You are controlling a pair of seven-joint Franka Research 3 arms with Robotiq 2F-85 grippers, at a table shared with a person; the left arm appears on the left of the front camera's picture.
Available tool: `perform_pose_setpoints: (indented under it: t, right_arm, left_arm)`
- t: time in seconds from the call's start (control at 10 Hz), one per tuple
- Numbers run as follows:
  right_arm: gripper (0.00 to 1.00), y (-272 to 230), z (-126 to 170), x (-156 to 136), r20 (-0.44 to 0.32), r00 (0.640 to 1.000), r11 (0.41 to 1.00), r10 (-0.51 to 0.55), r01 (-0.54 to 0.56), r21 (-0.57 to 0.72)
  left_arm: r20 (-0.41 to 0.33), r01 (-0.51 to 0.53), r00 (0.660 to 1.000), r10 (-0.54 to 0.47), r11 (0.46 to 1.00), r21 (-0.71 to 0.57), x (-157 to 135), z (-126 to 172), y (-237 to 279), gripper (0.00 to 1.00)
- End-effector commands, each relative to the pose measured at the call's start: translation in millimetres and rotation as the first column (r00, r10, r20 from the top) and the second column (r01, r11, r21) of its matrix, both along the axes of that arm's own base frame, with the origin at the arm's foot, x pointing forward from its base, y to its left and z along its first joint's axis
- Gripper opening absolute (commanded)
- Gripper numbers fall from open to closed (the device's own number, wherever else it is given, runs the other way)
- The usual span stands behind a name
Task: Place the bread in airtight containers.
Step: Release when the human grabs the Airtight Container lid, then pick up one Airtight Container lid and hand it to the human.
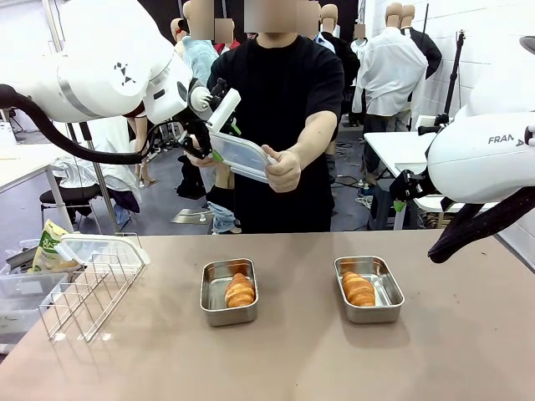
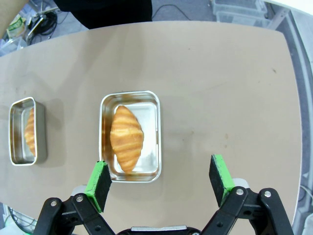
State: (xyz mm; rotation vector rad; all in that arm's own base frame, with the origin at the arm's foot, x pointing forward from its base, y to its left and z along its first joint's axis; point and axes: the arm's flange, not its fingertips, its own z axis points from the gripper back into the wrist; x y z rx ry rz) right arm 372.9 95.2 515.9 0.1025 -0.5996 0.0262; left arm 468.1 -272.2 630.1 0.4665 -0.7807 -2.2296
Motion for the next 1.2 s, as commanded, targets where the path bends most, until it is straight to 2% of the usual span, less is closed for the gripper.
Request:
perform_pose_setpoints:
  t: [0.0,0.6,0.7,1.1]
  right_arm:
    - [1.00,0.3,-0.3,0.5,0.002,1.000,1.000,-0.001,0.001,0.002]
    - [1.00,0.3,-0.3,0.5,0.002,1.000,1.000,-0.001,0.001,0.002]
    - [1.00,0.3,-0.3,0.5,0.002,1.000,1.000,-0.001,0.001,0.002]
    - [1.00,0.3,-0.3,0.5,0.002,1.000,1.000,-0.001,0.001,0.002]
  left_arm:
    - [0.004,0.041,0.999,-0.041,0.999,-0.007,1.0,4.0,5.7,1.00]
    - [0.005,0.046,0.999,-0.045,0.998,-0.040,-5.4,8.8,10.3,1.00]
    - [0.004,0.009,1.000,-0.009,1.000,-0.012,-1.0,4.2,0.5,1.00]
    - [0.004,0.009,1.000,-0.009,1.000,-0.012,-1.0,4.2,0.5,1.00]
